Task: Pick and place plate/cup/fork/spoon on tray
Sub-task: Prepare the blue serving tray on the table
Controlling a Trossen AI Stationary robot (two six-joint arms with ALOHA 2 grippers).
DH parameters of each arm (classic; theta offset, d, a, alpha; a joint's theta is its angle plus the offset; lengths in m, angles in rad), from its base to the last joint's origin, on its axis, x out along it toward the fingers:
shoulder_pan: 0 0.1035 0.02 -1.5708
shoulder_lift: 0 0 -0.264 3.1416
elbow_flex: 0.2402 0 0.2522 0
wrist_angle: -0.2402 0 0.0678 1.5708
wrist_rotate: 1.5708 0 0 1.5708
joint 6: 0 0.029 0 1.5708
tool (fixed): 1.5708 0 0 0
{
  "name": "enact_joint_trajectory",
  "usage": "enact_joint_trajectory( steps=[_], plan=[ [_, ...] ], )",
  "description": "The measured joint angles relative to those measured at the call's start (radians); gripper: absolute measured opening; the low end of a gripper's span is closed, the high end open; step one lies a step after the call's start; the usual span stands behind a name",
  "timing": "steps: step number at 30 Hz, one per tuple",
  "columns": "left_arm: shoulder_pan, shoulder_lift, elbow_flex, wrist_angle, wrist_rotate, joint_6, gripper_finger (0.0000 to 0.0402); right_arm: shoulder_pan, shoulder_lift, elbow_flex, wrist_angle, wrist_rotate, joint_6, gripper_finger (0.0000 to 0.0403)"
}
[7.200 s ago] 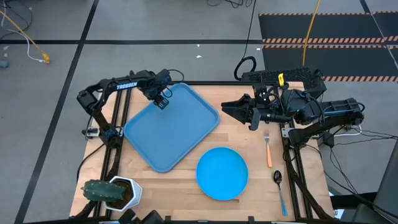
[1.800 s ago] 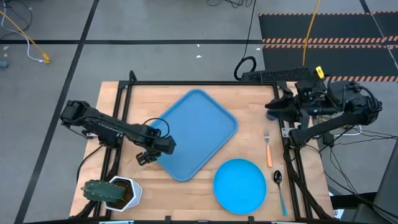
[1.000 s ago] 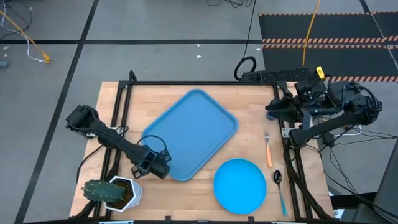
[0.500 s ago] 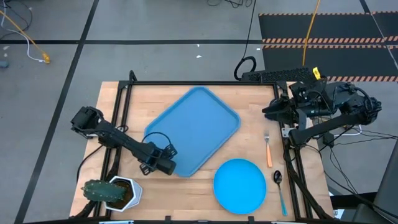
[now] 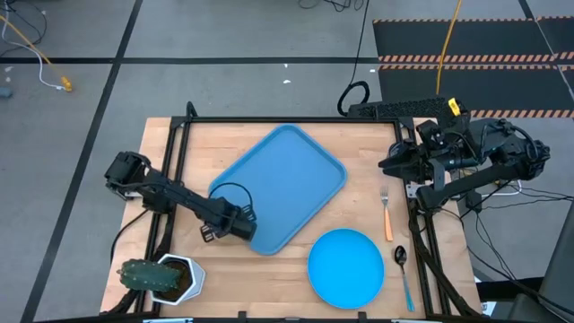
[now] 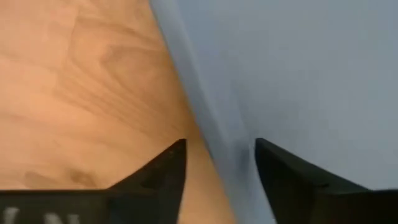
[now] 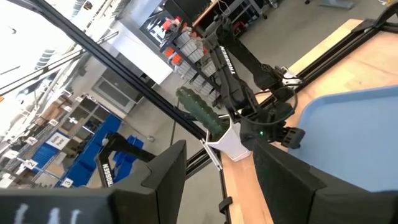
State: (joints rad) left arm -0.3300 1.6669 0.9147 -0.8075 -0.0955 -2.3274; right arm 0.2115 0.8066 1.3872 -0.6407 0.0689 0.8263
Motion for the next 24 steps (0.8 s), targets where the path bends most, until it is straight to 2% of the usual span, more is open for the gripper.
enact_joint_trajectory(
  steps=[4, 8, 13, 20, 24],
  plan=[
    [0.02, -0.003, -0.013, 0.019, 0.007, 0.041, 0.0098, 0.0, 0.0, 0.0, 0.0, 0.0, 0.0, 0.018],
    [0.034, -0.006, -0.033, 0.063, -0.035, 0.042, 0.0058, 0.0, 0.0, 0.0, 0.0, 0.001, 0.0, 0.018],
    [0.067, -0.005, -0.035, 0.106, -0.016, 0.147, 0.0065, 0.0, 0.001, 0.0, 0.0, 0.004, 0.0, 0.018],
    [0.131, -0.004, -0.036, 0.101, 0.0, 0.192, 0.0072, 0.0, 0.016, 0.0, 0.0, 0.006, 0.0, 0.018],
    [0.2, -0.003, -0.036, 0.096, -0.011, 0.309, 0.0073, 0.0, 0.032, 0.0, 0.0, 0.006, 0.0, 0.018]
  ],
)
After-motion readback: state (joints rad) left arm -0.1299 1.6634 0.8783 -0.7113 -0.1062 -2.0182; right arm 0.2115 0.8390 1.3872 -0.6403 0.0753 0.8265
